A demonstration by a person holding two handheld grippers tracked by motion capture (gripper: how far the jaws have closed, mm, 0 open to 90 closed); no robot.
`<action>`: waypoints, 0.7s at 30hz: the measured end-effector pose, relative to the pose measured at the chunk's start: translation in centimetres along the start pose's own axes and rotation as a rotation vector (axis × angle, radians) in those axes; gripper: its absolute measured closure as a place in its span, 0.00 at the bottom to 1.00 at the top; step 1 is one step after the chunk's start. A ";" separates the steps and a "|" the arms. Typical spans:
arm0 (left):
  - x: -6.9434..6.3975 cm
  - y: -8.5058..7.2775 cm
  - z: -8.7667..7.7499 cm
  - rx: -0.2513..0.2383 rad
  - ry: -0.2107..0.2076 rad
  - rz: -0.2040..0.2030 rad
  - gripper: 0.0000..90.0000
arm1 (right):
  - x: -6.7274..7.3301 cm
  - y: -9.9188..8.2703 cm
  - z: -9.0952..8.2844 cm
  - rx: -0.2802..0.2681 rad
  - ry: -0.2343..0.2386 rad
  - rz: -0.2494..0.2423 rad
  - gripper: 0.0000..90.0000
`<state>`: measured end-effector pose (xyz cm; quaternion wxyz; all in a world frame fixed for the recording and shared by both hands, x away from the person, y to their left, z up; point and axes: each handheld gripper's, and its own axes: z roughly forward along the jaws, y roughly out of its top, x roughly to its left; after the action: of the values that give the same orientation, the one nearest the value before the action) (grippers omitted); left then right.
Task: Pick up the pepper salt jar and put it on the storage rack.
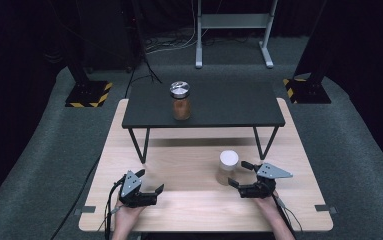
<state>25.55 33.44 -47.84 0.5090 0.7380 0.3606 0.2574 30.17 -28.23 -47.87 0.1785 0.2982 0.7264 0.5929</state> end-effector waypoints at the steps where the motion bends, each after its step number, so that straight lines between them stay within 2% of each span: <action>1: 0.0 0.0 0.0 -0.001 0.000 0.000 0.08 | 0.1 0.0 0.4 0.002 -0.003 0.008 0.11; 6: 0.0 0.0 0.0 -0.001 0.001 0.000 0.08 | 0.7 0.1 2.0 0.016 -0.018 0.003 0.13; 11: 0.0 0.0 0.0 -0.001 0.000 -0.001 0.08 | 0.9 0.2 3.0 0.024 -0.036 0.024 0.17; 16: 0.0 0.0 0.0 0.000 0.000 -0.002 0.08 | 1.0 0.2 3.6 0.033 -0.047 0.009 0.24; 19: 0.0 0.0 0.0 0.000 0.000 0.000 0.08 | 1.2 0.3 3.7 0.036 -0.063 -0.007 0.31; 21: 0.0 0.0 0.0 0.000 0.000 0.000 0.08 | 1.0 0.3 3.7 0.038 -0.057 -0.013 0.32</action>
<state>25.55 33.43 -47.84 0.5089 0.7381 0.3605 0.2575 31.74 -24.73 -48.33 0.1973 0.3139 0.7339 0.5691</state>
